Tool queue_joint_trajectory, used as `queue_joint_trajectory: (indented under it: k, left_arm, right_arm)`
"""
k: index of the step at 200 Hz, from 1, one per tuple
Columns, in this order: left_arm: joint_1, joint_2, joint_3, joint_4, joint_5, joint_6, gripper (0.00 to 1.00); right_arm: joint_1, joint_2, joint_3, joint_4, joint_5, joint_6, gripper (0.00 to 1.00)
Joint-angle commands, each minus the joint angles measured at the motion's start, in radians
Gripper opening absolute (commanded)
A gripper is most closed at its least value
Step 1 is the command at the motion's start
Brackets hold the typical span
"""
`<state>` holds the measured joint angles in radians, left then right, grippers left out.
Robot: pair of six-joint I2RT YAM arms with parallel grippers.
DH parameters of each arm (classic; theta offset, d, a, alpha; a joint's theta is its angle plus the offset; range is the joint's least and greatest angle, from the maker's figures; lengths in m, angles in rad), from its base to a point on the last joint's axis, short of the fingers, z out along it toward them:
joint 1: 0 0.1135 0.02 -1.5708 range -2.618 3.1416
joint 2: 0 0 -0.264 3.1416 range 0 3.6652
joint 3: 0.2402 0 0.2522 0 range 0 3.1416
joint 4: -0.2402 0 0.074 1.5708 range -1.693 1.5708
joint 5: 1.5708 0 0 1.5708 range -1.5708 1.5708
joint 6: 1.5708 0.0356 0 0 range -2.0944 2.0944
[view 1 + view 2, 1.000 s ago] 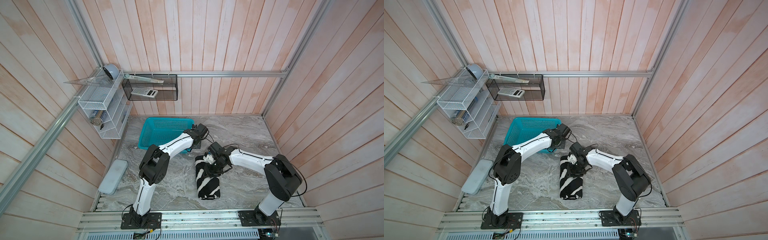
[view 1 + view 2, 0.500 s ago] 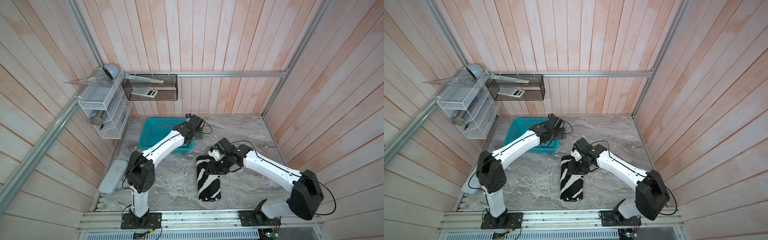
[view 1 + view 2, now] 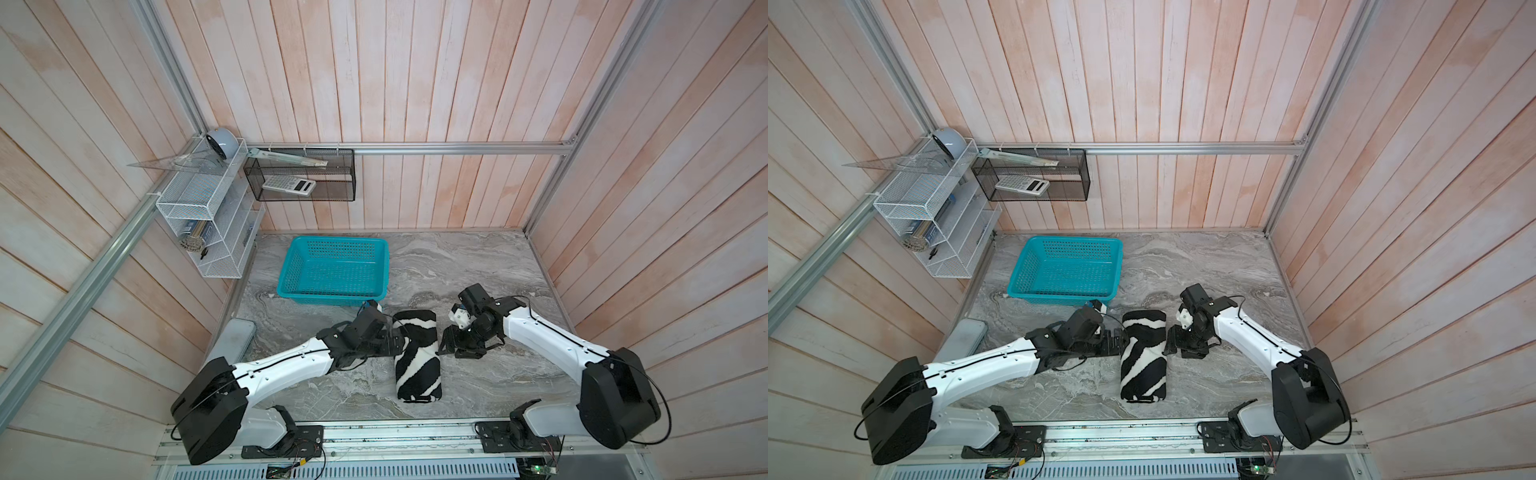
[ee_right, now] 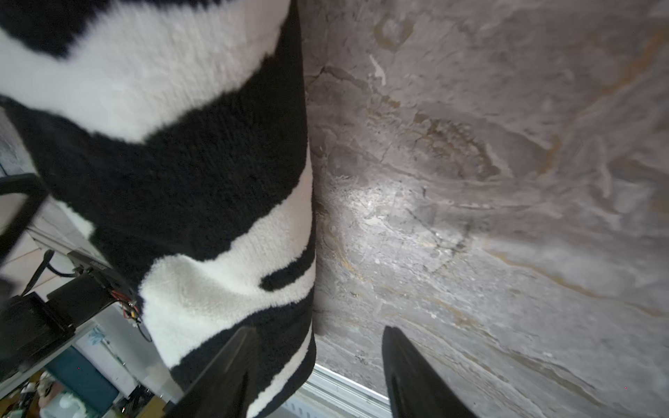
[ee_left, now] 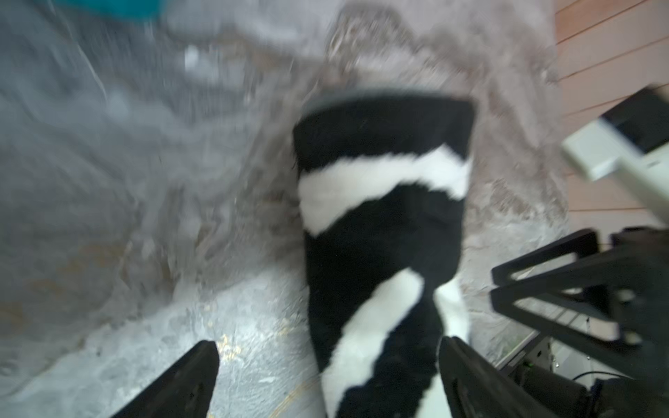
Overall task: Roll up the pillowcase
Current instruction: Pick up the pillowcase at the center of the board.
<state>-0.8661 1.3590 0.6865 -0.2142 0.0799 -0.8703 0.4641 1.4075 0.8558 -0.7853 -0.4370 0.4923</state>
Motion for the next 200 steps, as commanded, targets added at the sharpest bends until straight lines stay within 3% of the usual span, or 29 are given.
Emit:
queue_joint_trajectory:
  k: [1,15,39,65,117,130,137,141,152,160,200]
  left_arm:
    - [0.0,0.025,-0.045,0.326,0.11,-0.126,1.0]
    - [-0.003,0.069,-0.057,0.376,0.129,-0.139,1.0]
    - [-0.005,0.165,-0.111,0.607,0.184,-0.234,1.0]
    - [-0.024,0.308,-0.081,0.704,0.247,-0.33,1.0]
    - [-0.073,0.422,-0.08,0.599,0.199,-0.348,0.99]
    - [-0.078,0.446,-0.061,0.622,0.222,-0.348,0.88]
    - [-0.083,0.46,-0.042,0.635,0.236,-0.343,0.76]
    - [-0.083,0.468,-0.027,0.638,0.242,-0.339,0.66]
    - [-0.085,0.49,0.011,0.646,0.255,-0.331,0.24]
    - [-0.085,0.5,0.032,0.667,0.262,-0.332,0.0]
    - [-0.062,0.485,0.029,0.888,0.322,-0.355,0.0]
  right_arm:
    - [0.002,0.034,-0.038,0.107,-0.092,-0.009,0.61]
    - [0.002,0.042,-0.07,0.144,-0.102,0.003,0.61]
    - [0.007,0.071,-0.103,0.182,-0.112,0.018,0.61]
    - [0.026,0.13,-0.101,0.187,-0.104,0.032,0.6]
    - [0.033,0.16,-0.069,0.171,-0.107,0.034,0.58]
    - [0.034,0.165,-0.06,0.17,-0.105,0.037,0.58]
    - [0.032,0.168,-0.055,0.171,-0.102,0.039,0.58]
    - [0.032,0.168,-0.051,0.172,-0.1,0.041,0.58]
    - [0.03,0.166,-0.046,0.174,-0.084,0.05,0.58]
    - [0.024,0.159,-0.045,0.176,-0.075,0.057,0.57]
    - [-0.081,0.026,-0.077,0.16,0.006,0.099,0.57]
